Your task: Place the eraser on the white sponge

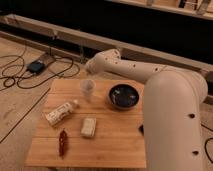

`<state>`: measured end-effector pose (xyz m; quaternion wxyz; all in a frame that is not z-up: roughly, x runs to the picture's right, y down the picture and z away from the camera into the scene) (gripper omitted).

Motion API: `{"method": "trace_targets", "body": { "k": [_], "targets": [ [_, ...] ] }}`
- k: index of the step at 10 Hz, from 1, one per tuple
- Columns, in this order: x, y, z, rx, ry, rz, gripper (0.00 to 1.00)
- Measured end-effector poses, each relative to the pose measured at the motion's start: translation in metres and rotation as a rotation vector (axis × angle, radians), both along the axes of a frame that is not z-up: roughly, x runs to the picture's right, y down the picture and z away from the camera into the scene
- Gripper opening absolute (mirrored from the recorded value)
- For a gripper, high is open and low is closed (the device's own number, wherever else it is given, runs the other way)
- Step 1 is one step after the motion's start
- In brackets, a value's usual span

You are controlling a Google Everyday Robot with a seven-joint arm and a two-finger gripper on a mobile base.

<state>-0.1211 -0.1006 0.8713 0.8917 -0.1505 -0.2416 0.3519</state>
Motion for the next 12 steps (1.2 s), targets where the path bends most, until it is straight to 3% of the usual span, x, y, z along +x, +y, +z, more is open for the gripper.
{"method": "trace_targets", "body": {
  "k": [9,11,12],
  "targets": [
    [-0.001,-0.001,0.000,0.000,0.000,0.000,0.66],
    [0.011,0.003,0.006,-0.018,0.033,-0.014,0.66],
    [0.031,0.005,0.009,-0.032,0.075,-0.015,0.66]
  ]
}}
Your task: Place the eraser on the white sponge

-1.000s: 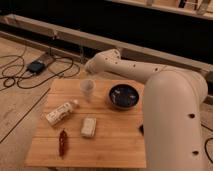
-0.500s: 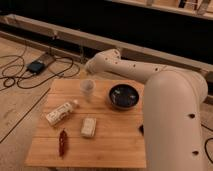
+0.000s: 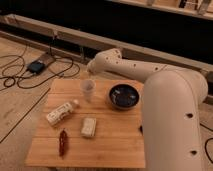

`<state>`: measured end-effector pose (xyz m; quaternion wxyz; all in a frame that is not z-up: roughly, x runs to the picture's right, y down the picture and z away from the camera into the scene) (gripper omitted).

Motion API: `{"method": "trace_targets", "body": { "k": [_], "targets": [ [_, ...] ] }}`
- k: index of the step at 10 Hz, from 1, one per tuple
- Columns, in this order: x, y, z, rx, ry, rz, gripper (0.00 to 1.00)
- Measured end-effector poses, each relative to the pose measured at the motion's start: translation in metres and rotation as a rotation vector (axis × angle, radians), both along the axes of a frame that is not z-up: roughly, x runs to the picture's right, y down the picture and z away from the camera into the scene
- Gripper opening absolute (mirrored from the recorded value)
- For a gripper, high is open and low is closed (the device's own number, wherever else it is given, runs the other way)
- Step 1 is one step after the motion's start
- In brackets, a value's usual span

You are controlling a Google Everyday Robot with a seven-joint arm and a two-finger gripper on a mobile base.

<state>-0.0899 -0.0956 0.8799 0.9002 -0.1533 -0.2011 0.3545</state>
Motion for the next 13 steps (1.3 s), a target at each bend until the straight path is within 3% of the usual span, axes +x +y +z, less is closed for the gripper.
{"method": "trace_targets", "body": {
  "k": [2,5,8,13],
  "targets": [
    [0.055,0.008,-0.002,-0.035,0.106,0.019,0.66],
    [0.120,0.031,-0.022,-0.093,0.242,0.070,0.66],
    [0.173,0.068,-0.040,-0.158,0.359,0.180,0.66],
    [0.239,0.142,-0.066,-0.275,0.490,0.385,0.66]
  ]
}}
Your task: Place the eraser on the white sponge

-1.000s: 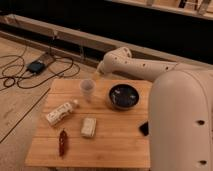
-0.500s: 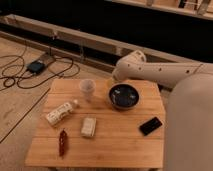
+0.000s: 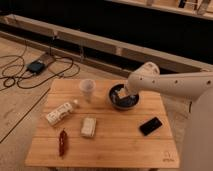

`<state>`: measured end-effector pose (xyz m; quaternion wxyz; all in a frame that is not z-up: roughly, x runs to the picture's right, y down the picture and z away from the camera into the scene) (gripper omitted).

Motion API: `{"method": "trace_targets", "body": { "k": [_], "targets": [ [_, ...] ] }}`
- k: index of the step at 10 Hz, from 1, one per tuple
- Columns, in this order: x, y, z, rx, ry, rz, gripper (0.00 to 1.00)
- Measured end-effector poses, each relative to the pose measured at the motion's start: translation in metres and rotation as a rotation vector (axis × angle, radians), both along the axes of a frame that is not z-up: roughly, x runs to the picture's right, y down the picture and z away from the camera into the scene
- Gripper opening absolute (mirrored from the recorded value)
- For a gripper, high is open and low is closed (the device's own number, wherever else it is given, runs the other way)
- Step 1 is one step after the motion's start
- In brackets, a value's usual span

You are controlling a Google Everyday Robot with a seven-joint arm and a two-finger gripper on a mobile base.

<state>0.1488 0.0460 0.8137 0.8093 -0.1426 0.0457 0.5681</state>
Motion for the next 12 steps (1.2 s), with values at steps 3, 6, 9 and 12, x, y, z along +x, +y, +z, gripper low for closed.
{"method": "trace_targets", "body": {
  "k": [3,6,9,12],
  "targets": [
    [0.026,0.038,-0.010,-0.036,0.044,0.084,0.66],
    [0.034,0.078,-0.011,-0.085,0.038,0.100,0.66],
    [0.054,0.115,-0.003,-0.147,0.056,0.117,0.66],
    [0.085,0.127,-0.002,-0.180,0.112,0.132,0.66]
  ]
}}
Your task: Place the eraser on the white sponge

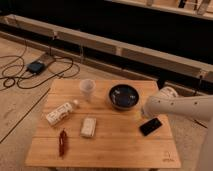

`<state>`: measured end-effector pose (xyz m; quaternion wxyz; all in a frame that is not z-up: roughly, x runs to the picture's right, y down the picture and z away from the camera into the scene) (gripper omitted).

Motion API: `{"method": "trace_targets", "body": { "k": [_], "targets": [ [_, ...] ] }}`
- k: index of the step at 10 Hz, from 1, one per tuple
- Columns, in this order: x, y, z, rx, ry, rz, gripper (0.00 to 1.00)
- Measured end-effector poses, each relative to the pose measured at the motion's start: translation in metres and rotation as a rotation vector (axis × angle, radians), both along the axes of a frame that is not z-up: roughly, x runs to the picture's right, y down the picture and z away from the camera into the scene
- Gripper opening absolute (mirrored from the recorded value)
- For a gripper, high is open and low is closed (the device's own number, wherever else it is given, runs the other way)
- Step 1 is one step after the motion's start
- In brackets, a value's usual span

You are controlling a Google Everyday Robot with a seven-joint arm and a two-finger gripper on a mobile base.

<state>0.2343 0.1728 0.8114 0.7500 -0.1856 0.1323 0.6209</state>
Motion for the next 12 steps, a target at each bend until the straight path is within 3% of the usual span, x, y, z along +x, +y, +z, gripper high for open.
{"method": "trace_targets", "body": {
  "k": [6,12],
  "targets": [
    [0.028,0.022,-0.008,-0.071,0.077,0.055,0.66],
    [0.025,0.050,-0.013,-0.116,0.109,0.140,0.66]
  ]
}}
